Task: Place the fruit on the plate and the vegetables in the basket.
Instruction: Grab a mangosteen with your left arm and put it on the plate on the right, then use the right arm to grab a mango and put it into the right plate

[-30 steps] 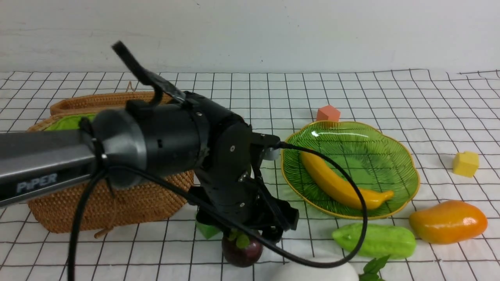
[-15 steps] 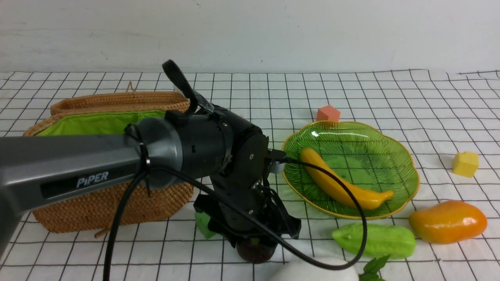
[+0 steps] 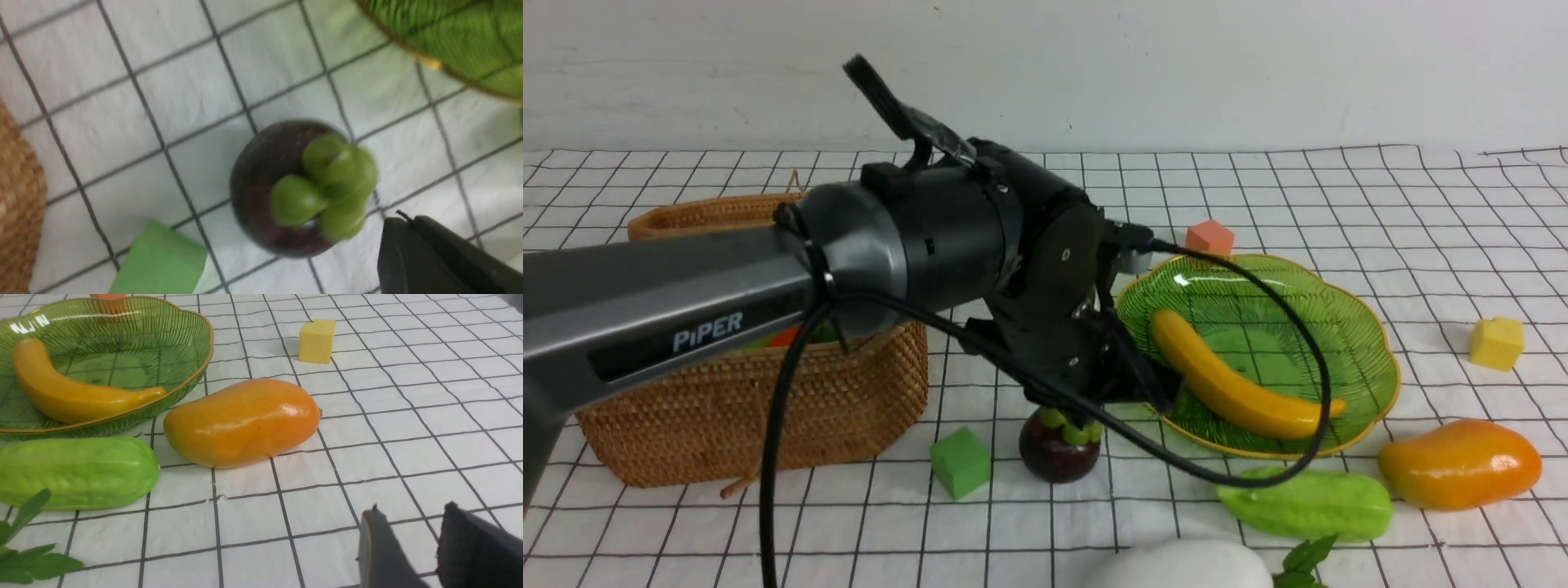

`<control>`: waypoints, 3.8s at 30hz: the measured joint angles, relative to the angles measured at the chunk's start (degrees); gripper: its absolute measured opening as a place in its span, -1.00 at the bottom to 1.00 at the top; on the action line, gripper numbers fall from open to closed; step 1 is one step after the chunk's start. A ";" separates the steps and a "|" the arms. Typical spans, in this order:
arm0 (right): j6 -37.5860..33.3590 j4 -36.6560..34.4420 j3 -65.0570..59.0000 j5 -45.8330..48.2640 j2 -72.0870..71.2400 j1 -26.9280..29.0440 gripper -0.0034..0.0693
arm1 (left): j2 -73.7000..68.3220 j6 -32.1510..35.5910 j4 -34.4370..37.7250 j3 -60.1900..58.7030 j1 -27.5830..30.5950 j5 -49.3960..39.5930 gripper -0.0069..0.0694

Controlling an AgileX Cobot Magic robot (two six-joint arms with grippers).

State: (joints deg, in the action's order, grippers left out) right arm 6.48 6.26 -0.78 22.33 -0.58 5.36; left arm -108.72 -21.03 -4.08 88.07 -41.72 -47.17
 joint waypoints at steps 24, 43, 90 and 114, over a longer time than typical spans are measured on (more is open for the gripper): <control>0.00 0.00 0.00 0.00 0.00 0.00 -0.24 | -6.26 -2.37 -5.81 7.68 0.00 -12.73 0.92; 0.00 0.00 0.00 0.00 0.00 0.00 -0.24 | -8.20 -4.95 -13.44 14.73 0.00 -11.90 0.66; 0.00 0.00 0.00 0.00 0.00 0.00 -0.24 | 34.38 -4.22 -11.61 7.46 -0.04 -24.00 -0.85; 0.00 0.00 0.00 0.00 0.00 0.00 -0.24 | 101.94 -23.18 -4.87 -53.65 -0.04 -17.42 -0.85</control>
State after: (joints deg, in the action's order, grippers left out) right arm 6.48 6.26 -0.78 22.33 -0.58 5.36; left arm -6.79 -44.22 -8.95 34.43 -41.76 -64.60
